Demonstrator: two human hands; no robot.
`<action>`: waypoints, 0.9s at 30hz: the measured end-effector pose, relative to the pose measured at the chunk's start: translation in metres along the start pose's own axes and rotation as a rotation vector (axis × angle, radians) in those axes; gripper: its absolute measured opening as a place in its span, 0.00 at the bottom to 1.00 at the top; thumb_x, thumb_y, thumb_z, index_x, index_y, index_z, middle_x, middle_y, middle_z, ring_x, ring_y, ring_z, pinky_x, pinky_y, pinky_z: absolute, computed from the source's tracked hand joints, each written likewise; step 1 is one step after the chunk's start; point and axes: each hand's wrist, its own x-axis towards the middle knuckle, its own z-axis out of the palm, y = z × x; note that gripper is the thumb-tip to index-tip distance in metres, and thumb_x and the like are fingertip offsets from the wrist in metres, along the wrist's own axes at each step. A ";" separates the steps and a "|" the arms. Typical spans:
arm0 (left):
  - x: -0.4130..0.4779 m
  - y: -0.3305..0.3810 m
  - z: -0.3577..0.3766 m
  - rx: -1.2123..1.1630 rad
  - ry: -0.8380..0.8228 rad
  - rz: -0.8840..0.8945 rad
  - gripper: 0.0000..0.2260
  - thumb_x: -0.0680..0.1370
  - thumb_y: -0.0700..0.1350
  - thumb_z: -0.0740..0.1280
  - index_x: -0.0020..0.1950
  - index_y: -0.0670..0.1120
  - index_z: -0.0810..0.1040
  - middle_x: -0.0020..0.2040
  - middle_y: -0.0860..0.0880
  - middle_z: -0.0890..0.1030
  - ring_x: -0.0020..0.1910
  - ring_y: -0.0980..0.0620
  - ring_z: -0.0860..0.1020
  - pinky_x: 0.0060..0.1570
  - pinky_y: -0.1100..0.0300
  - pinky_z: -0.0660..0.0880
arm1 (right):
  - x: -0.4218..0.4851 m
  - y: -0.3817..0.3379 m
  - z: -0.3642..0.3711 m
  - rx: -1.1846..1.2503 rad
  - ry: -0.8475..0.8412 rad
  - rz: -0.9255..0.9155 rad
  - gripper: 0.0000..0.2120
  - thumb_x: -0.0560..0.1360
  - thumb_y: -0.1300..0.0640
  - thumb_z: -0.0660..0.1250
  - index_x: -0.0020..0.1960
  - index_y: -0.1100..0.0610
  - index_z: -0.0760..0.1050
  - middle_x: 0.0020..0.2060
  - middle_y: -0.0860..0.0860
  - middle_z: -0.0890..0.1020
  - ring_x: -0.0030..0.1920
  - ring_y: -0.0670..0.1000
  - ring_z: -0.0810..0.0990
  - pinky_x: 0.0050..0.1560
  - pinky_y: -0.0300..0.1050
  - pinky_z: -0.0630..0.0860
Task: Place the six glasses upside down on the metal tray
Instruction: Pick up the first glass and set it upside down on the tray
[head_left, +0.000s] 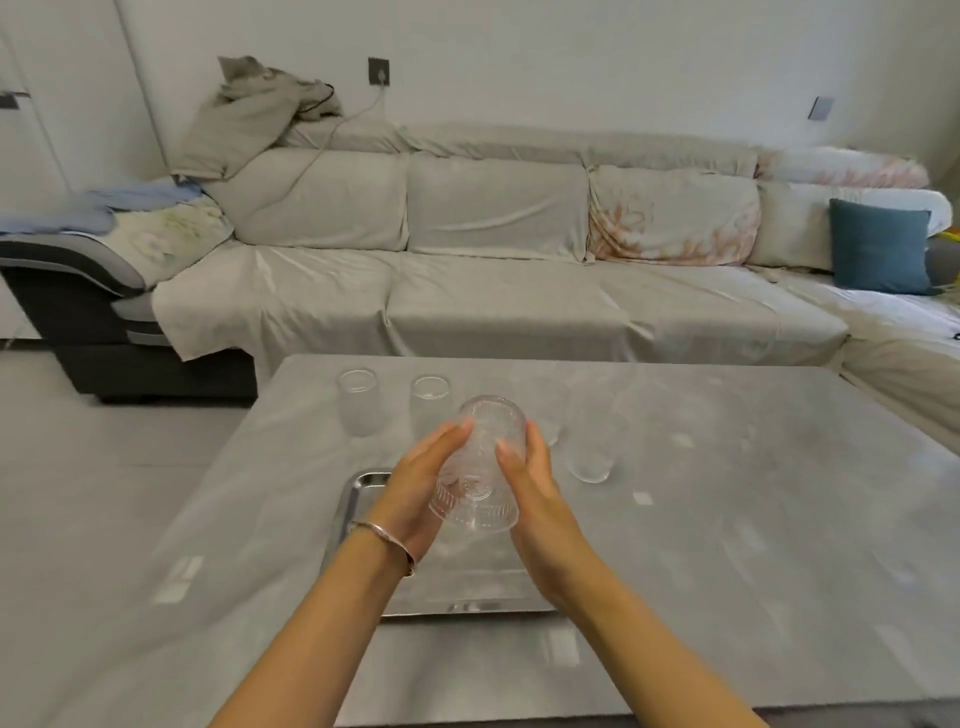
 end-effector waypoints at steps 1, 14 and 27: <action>-0.009 0.004 -0.005 0.046 0.040 0.071 0.22 0.70 0.51 0.68 0.62 0.43 0.76 0.56 0.43 0.82 0.53 0.48 0.82 0.44 0.61 0.79 | -0.001 0.000 0.011 0.008 -0.042 0.011 0.45 0.63 0.30 0.63 0.75 0.40 0.51 0.73 0.44 0.66 0.71 0.48 0.67 0.72 0.52 0.62; -0.021 0.041 -0.087 0.407 0.128 0.310 0.25 0.68 0.56 0.68 0.65 0.56 0.73 0.54 0.60 0.83 0.56 0.60 0.79 0.48 0.69 0.76 | 0.043 0.006 0.056 -0.178 -0.127 -0.199 0.28 0.65 0.46 0.72 0.62 0.52 0.70 0.58 0.48 0.79 0.54 0.42 0.81 0.51 0.37 0.78; 0.052 -0.013 -0.164 0.571 0.119 0.103 0.16 0.69 0.60 0.66 0.57 0.68 0.73 0.51 0.71 0.79 0.53 0.71 0.76 0.46 0.74 0.74 | 0.129 0.102 0.048 -0.388 -0.111 -0.156 0.28 0.65 0.42 0.74 0.62 0.36 0.68 0.57 0.34 0.78 0.58 0.38 0.77 0.55 0.33 0.75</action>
